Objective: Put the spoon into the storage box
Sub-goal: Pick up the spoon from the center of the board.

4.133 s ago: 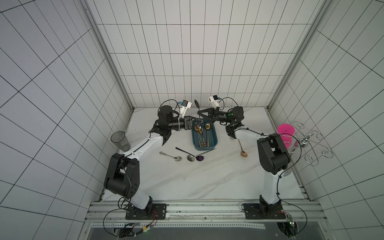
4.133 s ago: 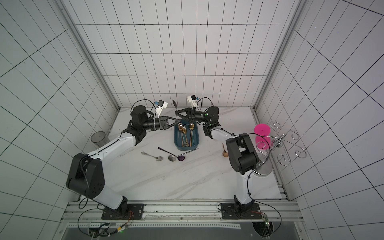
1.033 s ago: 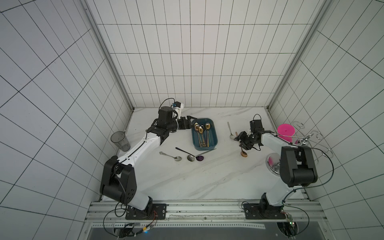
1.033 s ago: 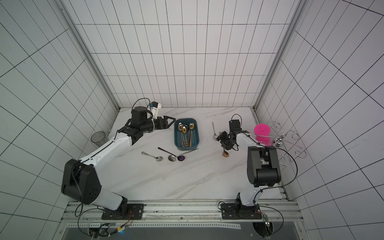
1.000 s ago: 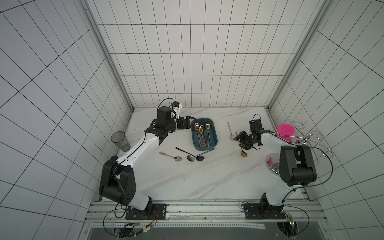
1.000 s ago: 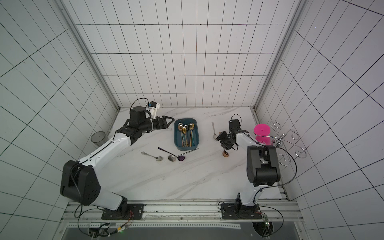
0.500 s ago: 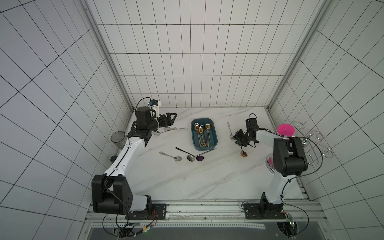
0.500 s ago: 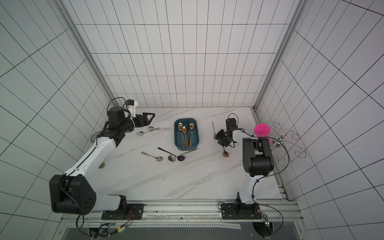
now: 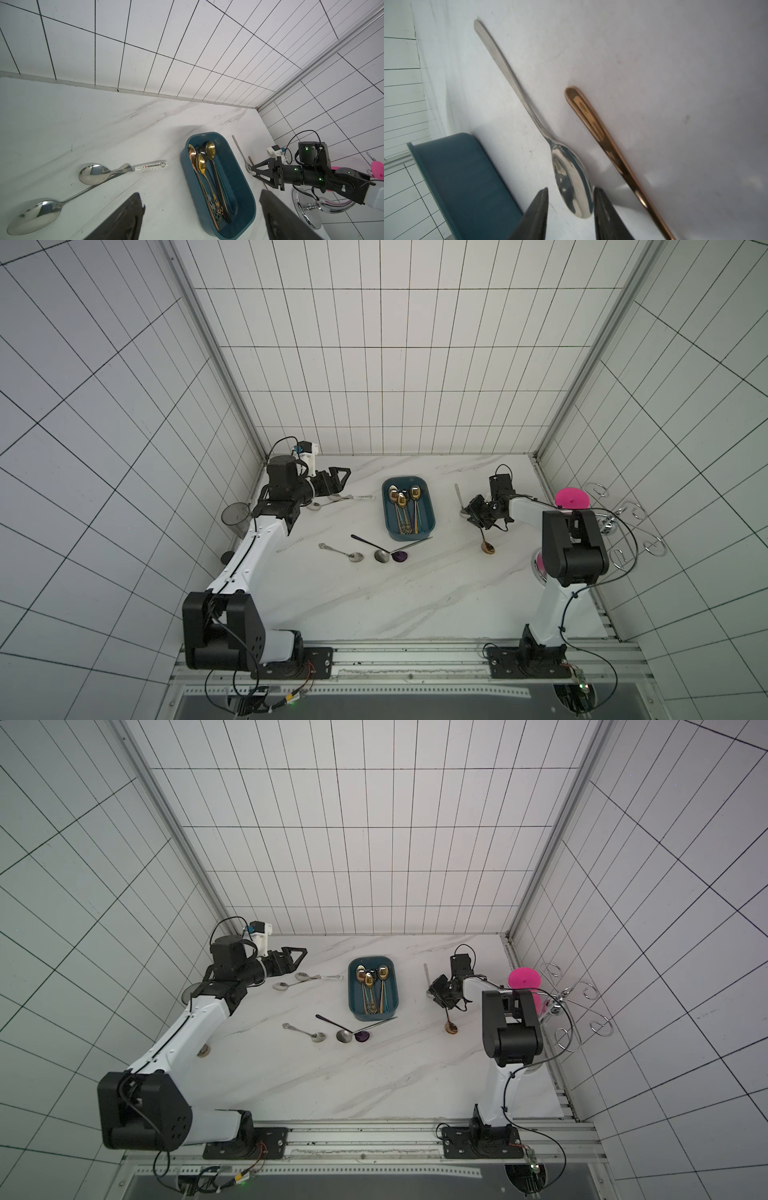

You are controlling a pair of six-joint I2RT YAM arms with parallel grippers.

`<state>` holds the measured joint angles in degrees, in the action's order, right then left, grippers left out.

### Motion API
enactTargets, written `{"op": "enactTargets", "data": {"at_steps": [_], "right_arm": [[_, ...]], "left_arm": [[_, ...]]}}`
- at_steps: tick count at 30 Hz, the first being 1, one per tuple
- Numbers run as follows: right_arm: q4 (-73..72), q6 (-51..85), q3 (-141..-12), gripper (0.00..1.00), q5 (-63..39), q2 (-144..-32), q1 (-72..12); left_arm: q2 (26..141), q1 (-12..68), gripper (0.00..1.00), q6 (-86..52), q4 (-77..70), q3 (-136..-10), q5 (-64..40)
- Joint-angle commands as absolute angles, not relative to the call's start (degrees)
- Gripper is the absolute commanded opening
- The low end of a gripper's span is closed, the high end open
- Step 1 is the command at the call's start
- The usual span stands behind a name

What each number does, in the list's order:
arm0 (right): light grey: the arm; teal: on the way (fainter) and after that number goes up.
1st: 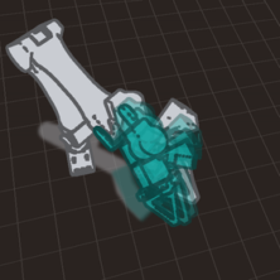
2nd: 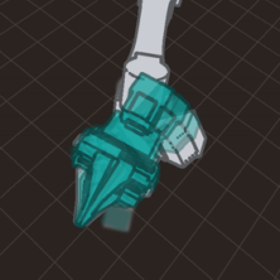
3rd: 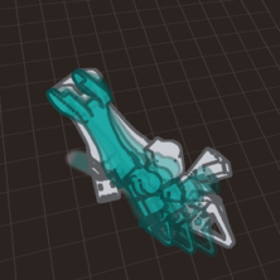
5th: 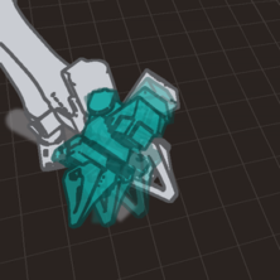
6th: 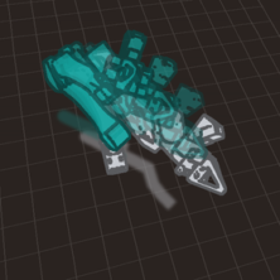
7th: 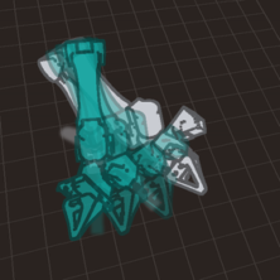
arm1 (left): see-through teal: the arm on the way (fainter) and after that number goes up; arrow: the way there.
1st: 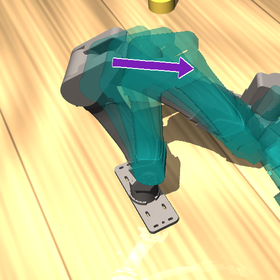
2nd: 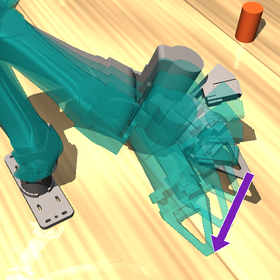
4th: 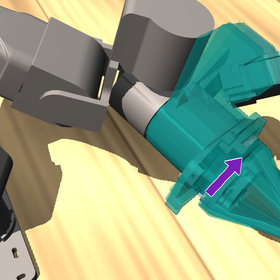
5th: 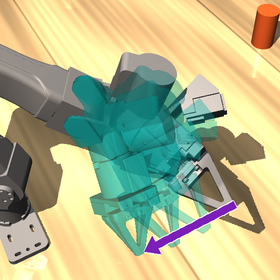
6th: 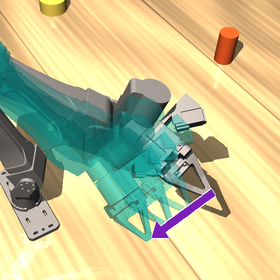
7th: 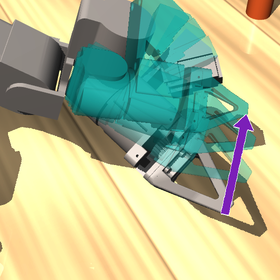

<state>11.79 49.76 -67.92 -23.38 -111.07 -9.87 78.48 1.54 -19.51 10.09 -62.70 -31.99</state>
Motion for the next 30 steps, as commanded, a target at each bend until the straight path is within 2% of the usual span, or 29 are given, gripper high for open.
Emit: {"op": "enactTargets", "data": {"at_steps": [1, 6, 11, 18, 30], "right_arm": [[12.44, 49.96, -69.3, 0.39, -21.53, -113.09, -10.39], [12.39, 49.72, -69.53, 0.38, -20.87, -114.52, -10.26], [11.64, 49.53, -69.32, 0.29, -20.0, -115.31, -10.2], [11.28, 47.31, -68.31, 0.02, -18.24, -113.7, -10.11], [12.83, 41.33, -65.09, 0.0, -22.35, -105.79, -10.37]], "left_arm": [[76.95, 1.01, 0.89, -19.47, 8.52, -62.32, -32.61], [76.82, 0.68, 0.89, -19.47, 8.11, -62.03, -32.78], [76.81, 0.42, 0.89, -19.67, 7.67, -61.72, -32.63], [76.79, 0.0, 0.89, -19.91, 7.62, -61.75, -32.79], [77.08, -0.34, 0.89, -16.88, 8.92, -62.93, -34.85]]}}
